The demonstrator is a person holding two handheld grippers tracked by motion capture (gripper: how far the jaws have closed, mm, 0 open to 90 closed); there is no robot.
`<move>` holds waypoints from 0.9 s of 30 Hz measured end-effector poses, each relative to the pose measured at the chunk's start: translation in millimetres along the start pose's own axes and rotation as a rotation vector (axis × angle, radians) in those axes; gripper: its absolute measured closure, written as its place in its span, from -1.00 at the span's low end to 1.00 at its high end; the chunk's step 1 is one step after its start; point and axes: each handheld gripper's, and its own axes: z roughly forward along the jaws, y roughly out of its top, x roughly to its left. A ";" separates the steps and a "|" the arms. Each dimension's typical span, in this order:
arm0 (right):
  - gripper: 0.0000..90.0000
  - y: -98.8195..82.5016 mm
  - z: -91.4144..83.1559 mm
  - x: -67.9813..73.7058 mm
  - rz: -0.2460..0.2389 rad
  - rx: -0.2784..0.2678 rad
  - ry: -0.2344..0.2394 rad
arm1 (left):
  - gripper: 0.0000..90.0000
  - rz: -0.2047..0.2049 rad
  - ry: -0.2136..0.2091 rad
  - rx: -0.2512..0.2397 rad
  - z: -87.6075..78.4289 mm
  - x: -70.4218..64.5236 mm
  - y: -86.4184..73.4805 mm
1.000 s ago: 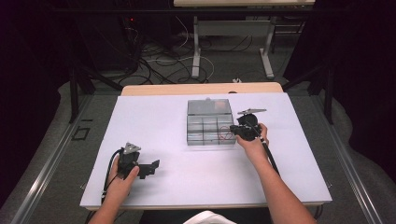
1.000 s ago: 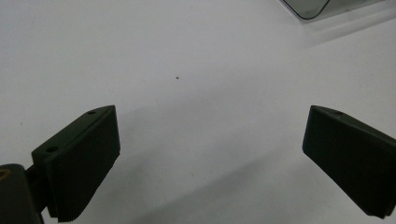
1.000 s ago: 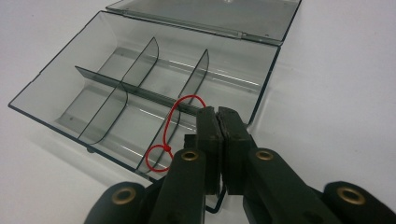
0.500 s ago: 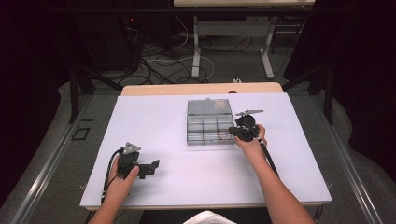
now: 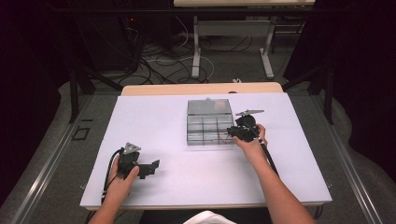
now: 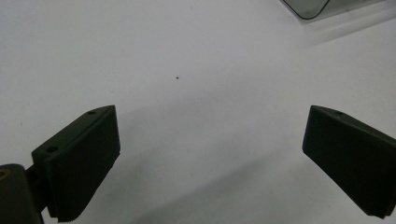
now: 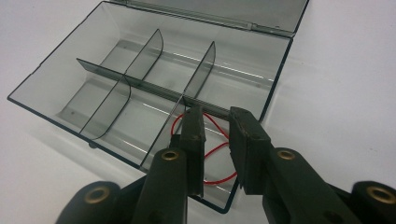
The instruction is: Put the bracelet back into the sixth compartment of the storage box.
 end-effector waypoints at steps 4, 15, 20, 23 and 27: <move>0.60 0.3 -2.2 0.6 -0.005 -0.008 0.003 | -0.90 -0.001 -0.001 -0.001 0.2 -0.2 0.1; 0.37 1.1 -8.1 1.4 0.007 -0.020 0.016 | -0.90 0.000 0.000 0.002 0.4 -0.2 0.1; 0.27 1.1 -10.1 2.6 -0.009 -0.026 0.014 | -0.90 -0.001 0.001 0.000 0.6 -0.3 0.0; 0.20 1.3 -11.6 2.8 0.003 -0.018 0.024 | -0.90 -0.001 -0.001 0.002 0.5 -0.3 0.1; 0.14 1.1 -14.4 2.4 0.003 -0.017 0.024 | -0.90 -0.002 -0.001 0.001 0.5 -0.2 0.1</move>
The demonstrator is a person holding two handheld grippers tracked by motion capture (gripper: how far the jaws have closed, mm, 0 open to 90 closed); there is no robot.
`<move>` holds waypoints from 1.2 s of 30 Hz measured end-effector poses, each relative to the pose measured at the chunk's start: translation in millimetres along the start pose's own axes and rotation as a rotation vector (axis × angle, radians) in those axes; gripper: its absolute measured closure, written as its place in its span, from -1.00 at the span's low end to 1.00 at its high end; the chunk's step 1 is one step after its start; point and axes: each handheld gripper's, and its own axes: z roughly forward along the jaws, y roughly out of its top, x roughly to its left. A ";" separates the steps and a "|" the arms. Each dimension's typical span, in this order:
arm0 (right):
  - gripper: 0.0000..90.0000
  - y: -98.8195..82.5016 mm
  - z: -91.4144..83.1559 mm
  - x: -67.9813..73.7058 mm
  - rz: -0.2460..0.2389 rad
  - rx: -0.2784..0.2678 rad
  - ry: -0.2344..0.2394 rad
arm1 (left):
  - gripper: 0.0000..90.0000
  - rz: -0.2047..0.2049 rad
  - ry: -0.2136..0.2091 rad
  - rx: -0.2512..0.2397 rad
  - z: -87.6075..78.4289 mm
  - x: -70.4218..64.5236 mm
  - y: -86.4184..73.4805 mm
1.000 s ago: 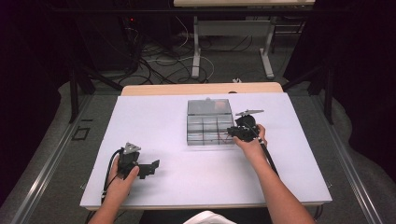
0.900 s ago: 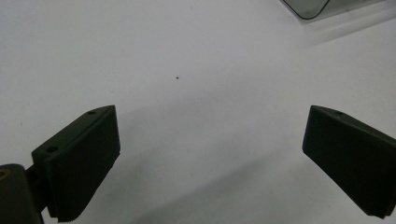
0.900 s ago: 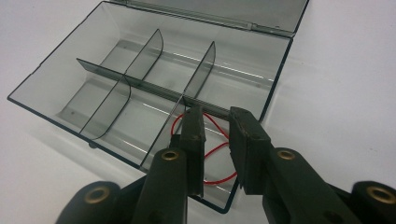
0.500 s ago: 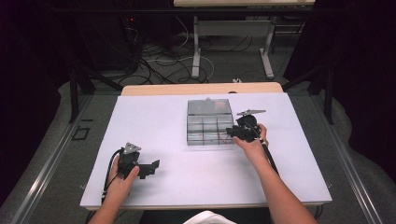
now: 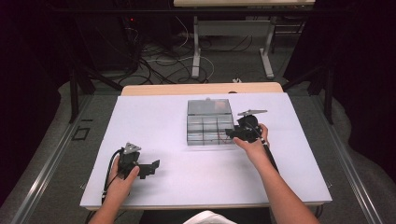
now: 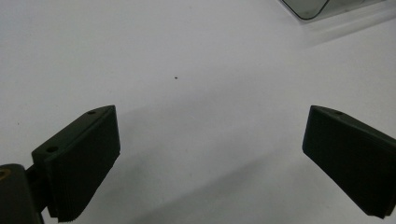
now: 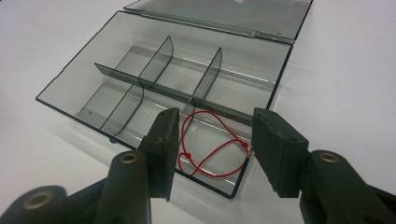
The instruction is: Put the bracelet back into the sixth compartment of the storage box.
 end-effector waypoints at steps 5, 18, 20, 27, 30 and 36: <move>0.03 0.1 -3.6 0.8 -0.023 -0.016 0.007 | -0.90 -0.001 0.000 0.000 0.1 -0.1 0.0; -0.11 -2.0 -17.4 2.7 -0.041 -0.023 0.005 | -0.90 -0.002 0.000 -0.002 -0.1 0.0 0.0; -0.16 -3.0 -19.4 2.8 -0.041 -0.022 0.001 | -0.90 -0.003 -0.002 -0.003 -0.1 0.0 -0.1; -0.37 -8.0 -28.3 1.4 -0.041 -0.010 -0.006 | -0.90 -0.003 -0.001 -0.004 -0.1 0.1 -0.1; -0.45 -10.6 -33.6 0.8 -0.063 -0.014 -0.027 | -0.90 -0.002 0.000 -0.003 -0.2 0.1 -0.1; -0.61 -16.4 -42.9 -1.8 -0.086 -0.022 -0.056 | -0.90 -0.005 0.000 -0.003 -0.3 -0.2 -0.1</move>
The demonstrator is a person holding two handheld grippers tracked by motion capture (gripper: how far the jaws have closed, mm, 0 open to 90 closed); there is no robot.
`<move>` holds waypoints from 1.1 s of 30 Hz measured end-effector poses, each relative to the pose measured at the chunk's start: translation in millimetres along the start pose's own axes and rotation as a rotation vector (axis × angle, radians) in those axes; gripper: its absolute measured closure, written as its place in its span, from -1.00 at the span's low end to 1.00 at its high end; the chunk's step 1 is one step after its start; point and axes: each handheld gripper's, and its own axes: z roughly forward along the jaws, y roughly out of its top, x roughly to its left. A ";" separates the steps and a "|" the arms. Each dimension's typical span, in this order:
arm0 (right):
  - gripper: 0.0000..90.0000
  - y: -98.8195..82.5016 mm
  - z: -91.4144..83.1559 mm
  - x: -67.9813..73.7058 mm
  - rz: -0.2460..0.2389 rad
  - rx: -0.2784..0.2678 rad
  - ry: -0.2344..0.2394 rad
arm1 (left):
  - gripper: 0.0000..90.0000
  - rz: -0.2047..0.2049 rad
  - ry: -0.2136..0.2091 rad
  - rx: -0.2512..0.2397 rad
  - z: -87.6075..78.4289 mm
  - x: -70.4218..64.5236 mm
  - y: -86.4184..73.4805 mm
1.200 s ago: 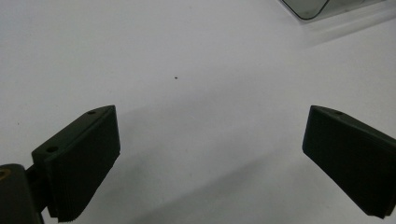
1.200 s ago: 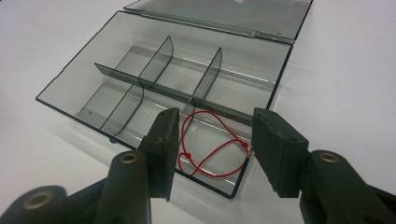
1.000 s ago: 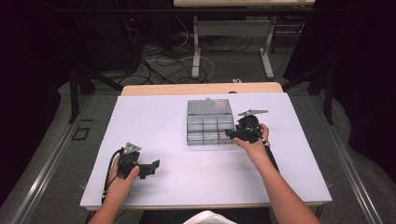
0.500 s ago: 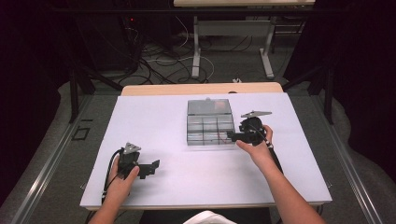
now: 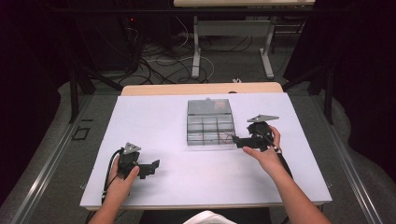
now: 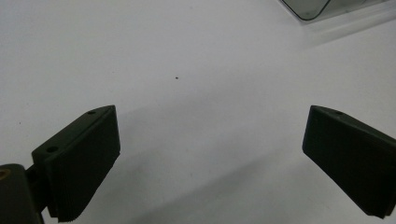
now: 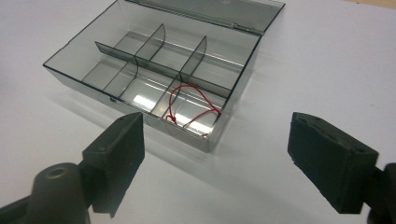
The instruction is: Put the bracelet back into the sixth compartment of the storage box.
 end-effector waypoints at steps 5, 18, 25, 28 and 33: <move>-0.66 -6.7 -6.4 -3.3 -0.005 0.001 -0.013 | -0.90 0.003 0.003 -0.004 0.0 0.3 0.0; -1.00 -23.8 -22.4 -21.3 0.009 -0.028 -0.050 | -0.90 0.010 0.007 -0.005 -0.9 0.8 0.0; -1.00 -32.8 -30.4 -31.6 0.037 -0.032 -0.059 | -0.90 0.008 0.008 -0.006 -1.3 0.8 0.0; -1.00 -37.6 -34.0 -37.2 0.055 -0.036 -0.059 | -0.90 0.009 0.008 -0.006 -1.3 1.0 0.0; -1.00 -46.2 -39.5 -46.9 0.074 -0.046 -0.070 | -0.90 0.010 0.008 -0.007 -1.4 0.8 0.1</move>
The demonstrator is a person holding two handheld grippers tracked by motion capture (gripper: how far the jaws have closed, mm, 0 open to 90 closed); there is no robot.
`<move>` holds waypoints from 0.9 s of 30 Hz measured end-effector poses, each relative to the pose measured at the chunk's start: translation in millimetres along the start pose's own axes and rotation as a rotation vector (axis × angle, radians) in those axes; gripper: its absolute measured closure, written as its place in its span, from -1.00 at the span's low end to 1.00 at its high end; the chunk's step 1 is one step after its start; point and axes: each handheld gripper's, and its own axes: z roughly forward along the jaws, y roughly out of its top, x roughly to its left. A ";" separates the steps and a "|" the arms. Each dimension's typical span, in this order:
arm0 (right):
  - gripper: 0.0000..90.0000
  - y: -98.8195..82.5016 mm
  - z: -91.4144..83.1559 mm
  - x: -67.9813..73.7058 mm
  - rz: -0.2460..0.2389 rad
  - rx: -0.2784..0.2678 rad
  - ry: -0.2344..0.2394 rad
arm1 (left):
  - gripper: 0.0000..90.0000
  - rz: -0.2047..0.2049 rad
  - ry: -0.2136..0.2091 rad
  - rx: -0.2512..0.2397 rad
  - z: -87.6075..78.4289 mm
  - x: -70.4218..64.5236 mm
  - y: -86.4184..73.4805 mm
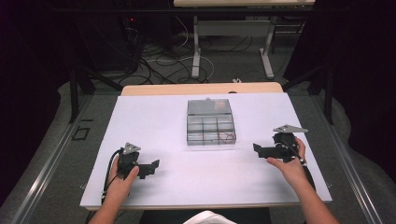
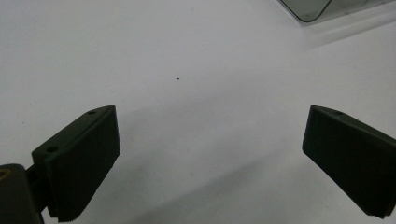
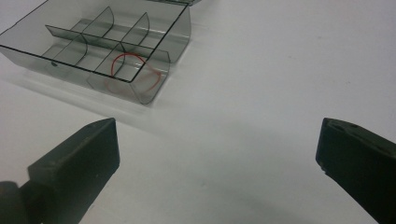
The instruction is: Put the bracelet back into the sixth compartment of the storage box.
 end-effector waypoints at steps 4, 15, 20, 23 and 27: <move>-1.00 -6.1 -2.7 -7.4 0.020 -0.012 -0.007 | -0.90 -0.004 0.001 0.001 -0.3 0.0 0.0; -1.00 -19.8 -0.8 -25.0 0.076 -0.016 -0.026 | -0.90 -0.002 0.001 -0.002 -0.4 0.2 0.2; -1.00 -24.1 1.3 -30.4 0.084 -0.017 -0.037 | -0.90 -0.002 0.000 0.001 -0.4 0.2 0.2; -1.00 -27.2 3.0 -33.6 0.099 -0.019 -0.042 | -0.90 0.004 -0.001 0.004 -0.9 1.0 0.4; -1.00 -30.7 3.4 -39.9 0.116 -0.023 -0.049 | -0.90 0.002 0.000 0.004 -1.1 1.0 0.4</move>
